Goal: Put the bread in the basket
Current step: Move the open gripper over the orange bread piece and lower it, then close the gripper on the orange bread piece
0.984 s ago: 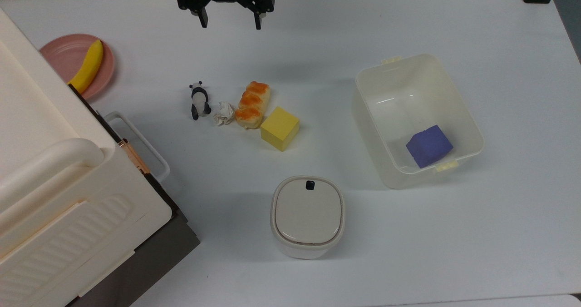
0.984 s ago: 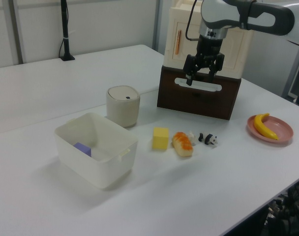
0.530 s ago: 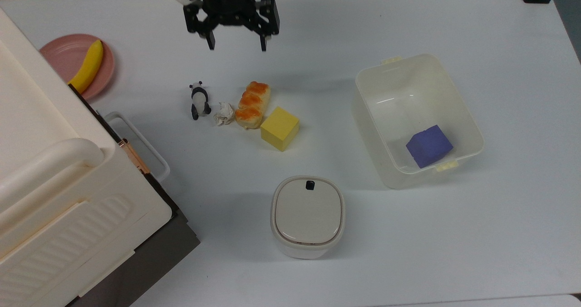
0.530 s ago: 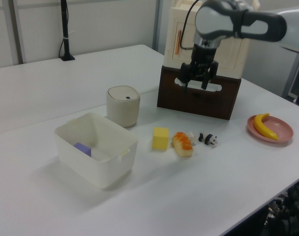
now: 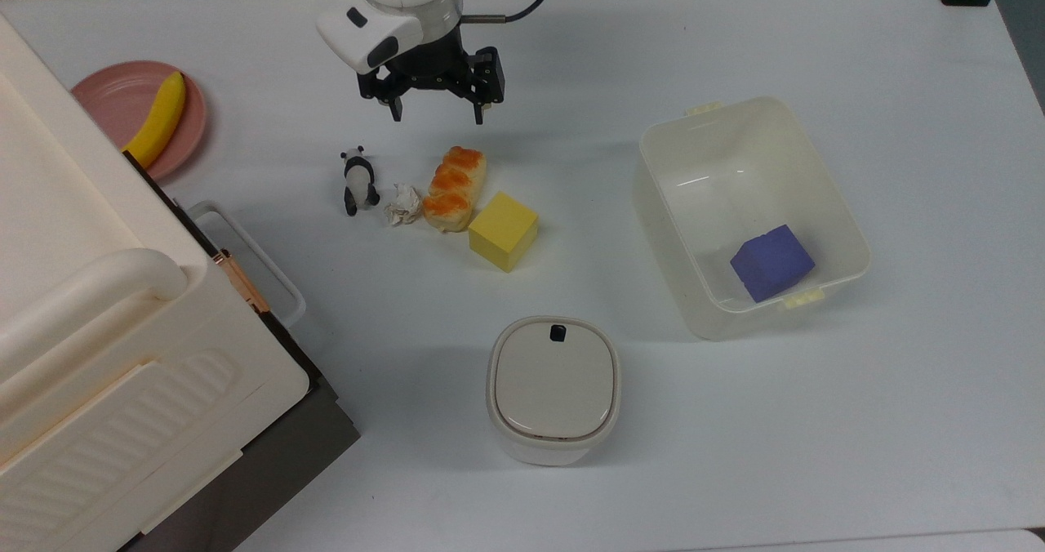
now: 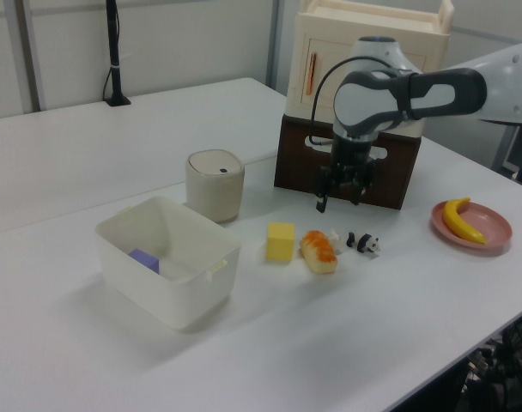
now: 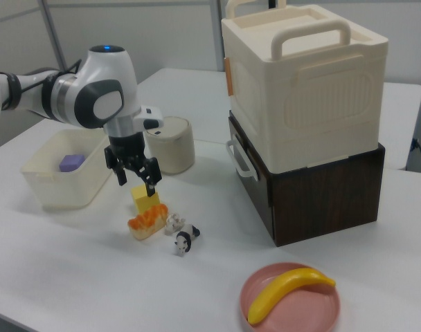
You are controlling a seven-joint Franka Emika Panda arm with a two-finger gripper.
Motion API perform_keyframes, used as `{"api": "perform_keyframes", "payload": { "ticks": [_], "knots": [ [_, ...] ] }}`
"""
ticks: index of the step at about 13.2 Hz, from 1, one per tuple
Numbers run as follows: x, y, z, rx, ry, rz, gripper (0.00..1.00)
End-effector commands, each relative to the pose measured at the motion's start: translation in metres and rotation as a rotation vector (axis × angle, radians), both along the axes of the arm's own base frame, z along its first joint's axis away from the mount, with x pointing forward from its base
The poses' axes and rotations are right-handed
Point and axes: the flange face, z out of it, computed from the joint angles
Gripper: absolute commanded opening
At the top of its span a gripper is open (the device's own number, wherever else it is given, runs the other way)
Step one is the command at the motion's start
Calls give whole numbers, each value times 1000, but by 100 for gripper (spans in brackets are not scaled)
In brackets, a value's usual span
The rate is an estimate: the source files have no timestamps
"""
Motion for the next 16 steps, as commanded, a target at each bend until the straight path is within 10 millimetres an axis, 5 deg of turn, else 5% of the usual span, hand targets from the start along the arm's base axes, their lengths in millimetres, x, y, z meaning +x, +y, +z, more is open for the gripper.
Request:
{"api": "perform_keyframes", "payload": {
  "ticks": [1, 4, 8, 13, 16],
  "knots": [
    [-8, -5, -25, -17, 24, -17, 100],
    [5, -5, -76, -42, 76, 1, 100],
    [13, -2, -114, -43, 85, 5, 100],
    [14, -1, -115, -49, 85, 14, 100],
    [15, 0, -80, -48, 35, 13, 100]
  ]
}}
